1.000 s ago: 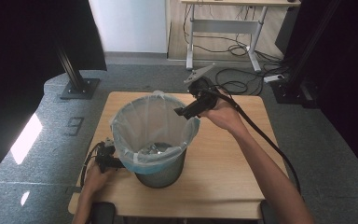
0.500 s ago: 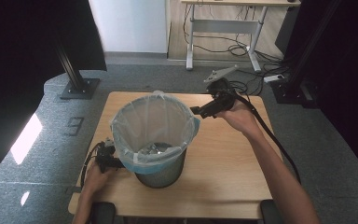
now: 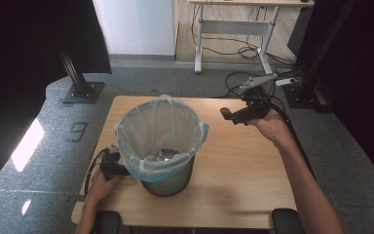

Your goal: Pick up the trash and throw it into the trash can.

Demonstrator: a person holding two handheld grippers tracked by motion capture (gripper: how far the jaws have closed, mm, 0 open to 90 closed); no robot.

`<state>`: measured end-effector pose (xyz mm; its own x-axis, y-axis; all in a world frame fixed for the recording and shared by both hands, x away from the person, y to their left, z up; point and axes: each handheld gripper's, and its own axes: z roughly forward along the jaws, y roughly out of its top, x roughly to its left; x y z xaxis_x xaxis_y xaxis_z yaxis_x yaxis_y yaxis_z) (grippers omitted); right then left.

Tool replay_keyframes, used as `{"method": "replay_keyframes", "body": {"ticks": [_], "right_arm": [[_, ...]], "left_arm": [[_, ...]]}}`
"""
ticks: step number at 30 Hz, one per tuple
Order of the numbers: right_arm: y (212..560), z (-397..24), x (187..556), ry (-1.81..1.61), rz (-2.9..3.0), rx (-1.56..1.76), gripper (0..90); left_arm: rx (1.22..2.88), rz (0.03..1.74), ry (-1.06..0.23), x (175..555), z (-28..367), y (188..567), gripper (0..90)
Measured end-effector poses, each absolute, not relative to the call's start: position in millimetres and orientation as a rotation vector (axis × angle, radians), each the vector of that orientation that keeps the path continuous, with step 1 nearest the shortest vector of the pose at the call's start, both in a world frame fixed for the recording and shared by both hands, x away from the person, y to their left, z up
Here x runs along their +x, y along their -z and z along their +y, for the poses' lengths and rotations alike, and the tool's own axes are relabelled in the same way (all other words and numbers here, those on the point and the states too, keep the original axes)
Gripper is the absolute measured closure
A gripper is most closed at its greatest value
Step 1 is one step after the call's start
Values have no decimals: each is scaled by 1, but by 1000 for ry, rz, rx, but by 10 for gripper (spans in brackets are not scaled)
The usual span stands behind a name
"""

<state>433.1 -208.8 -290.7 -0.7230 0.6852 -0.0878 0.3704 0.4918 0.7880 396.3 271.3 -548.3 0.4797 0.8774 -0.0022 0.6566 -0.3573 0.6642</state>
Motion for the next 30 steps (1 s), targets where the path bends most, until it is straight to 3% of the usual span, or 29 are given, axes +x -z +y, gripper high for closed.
{"method": "replay_keyframes", "body": {"ticks": [13,30], "right_arm": [[320,-259,425,-1054,2295,927,20],[366,-283,414,-1048,2261,975,27]], "left_arm": [[2130,1266,-472,396,271,548,0],[2128,1269,-474,396,271,548,0]]}}
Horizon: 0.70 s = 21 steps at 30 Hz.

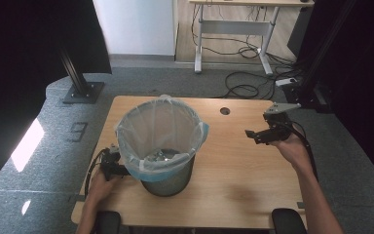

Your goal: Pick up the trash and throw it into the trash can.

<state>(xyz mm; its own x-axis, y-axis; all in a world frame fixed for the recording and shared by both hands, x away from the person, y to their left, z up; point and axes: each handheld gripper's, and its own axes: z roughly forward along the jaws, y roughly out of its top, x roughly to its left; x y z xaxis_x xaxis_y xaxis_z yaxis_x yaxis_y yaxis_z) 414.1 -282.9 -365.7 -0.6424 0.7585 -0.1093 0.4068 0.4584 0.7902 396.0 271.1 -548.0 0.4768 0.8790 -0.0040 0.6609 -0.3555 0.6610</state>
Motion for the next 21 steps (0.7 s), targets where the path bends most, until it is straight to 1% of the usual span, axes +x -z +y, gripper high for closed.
{"method": "replay_keyframes", "body": {"ticks": [1,21], "right_arm": [[373,-285,413,-1048,2262,981,27],[431,-292,400,-998,2272,1013,35]], "left_arm": [[2128,1269,-474,396,271,548,0],[2128,1270,-475,396,271,548,0]]}}
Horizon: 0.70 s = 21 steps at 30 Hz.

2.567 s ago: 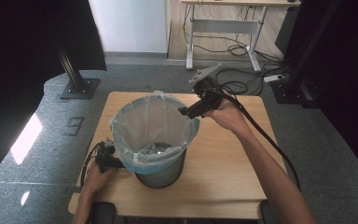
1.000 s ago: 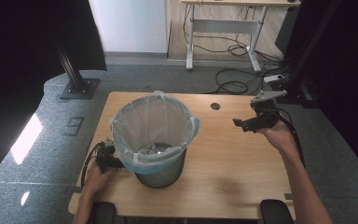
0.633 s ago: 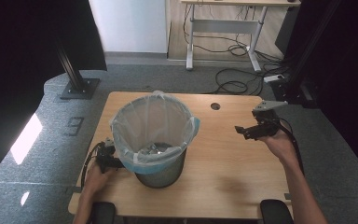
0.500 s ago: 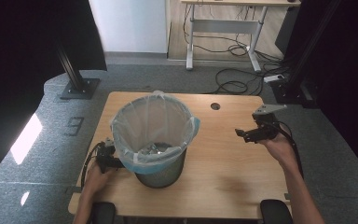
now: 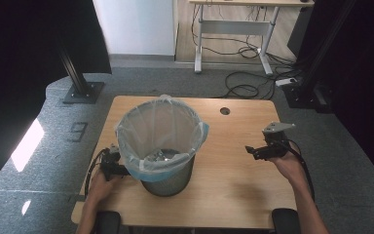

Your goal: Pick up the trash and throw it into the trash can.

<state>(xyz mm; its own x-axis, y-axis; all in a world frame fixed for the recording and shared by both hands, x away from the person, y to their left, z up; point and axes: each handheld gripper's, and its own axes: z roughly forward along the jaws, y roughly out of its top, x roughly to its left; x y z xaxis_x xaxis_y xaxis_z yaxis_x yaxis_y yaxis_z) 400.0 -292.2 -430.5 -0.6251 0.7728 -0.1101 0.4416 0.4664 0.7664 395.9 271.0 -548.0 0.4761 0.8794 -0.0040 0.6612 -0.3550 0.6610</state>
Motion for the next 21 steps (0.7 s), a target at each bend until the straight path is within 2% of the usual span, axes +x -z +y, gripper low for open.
{"method": "replay_keyframes", "body": {"ticks": [21], "right_arm": [[514,-288,382,-892,2327,1059,34]], "left_arm": [[2127,1270,-475,396,271,548,0]]}}
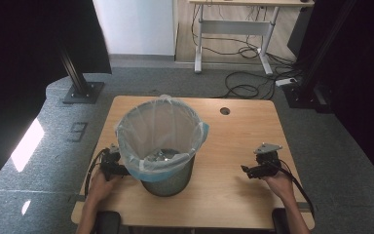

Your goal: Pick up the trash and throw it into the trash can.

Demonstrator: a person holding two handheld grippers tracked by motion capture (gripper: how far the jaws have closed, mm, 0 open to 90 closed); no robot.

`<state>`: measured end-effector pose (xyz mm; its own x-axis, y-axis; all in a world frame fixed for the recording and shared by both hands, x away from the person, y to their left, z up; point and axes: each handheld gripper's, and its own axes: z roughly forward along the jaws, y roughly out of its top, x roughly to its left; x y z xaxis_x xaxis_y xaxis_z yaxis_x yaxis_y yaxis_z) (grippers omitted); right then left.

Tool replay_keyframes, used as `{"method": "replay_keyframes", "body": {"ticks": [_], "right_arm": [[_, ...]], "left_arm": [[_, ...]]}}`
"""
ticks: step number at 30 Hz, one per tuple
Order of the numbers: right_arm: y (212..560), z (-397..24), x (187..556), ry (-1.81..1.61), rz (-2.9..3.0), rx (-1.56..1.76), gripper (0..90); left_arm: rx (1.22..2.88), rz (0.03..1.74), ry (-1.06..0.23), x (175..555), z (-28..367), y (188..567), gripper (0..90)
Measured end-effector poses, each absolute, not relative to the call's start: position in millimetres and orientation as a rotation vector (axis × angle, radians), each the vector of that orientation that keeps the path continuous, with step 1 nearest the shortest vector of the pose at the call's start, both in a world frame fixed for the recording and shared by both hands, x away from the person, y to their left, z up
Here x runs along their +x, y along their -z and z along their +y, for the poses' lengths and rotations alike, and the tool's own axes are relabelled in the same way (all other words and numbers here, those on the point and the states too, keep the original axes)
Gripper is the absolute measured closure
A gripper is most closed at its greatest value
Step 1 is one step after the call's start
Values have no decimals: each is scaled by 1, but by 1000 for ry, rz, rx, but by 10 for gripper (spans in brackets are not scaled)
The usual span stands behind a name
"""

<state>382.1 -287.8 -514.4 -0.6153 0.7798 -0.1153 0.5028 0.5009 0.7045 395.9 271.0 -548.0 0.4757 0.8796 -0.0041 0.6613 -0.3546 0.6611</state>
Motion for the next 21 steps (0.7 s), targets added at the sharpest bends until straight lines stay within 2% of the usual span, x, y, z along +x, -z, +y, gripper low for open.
{"method": "replay_keyframes", "body": {"ticks": [9,21], "right_arm": [[540,-293,373,-930,2326,1099,35],[557,-298,369,-990,2316,1117,24]], "left_arm": [[2127,1270,-475,396,271,548,0],[2128,1270,-474,396,271,548,0]]}}
